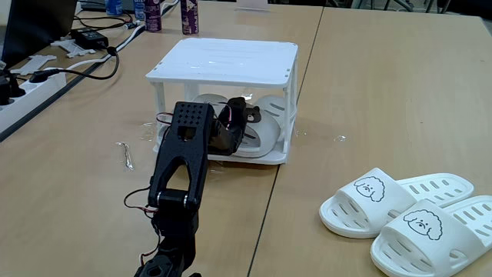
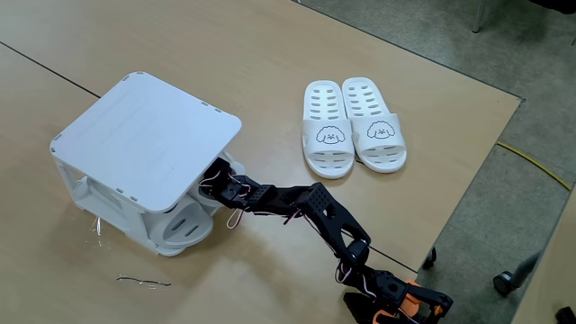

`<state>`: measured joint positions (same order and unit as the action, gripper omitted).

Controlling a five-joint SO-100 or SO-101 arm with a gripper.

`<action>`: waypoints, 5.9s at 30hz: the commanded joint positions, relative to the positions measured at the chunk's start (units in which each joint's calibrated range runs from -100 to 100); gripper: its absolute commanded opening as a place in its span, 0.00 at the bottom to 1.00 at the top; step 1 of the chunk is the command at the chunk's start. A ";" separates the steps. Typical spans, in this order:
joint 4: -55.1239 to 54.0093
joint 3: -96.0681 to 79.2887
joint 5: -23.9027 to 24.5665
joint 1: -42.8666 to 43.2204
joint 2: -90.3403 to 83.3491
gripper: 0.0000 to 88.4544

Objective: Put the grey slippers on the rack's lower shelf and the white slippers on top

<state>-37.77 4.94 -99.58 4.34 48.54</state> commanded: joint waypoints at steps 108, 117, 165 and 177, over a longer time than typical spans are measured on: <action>-51.27 -57.31 -0.42 -38.64 -10.38 0.32; -35.40 -30.79 -0.42 -40.94 -3.23 0.32; 49.50 1.06 -0.42 -19.31 -77.02 0.01; 49.33 -24.38 -0.42 18.35 -88.71 0.01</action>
<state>11.85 -19.23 -99.63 16.18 -37.40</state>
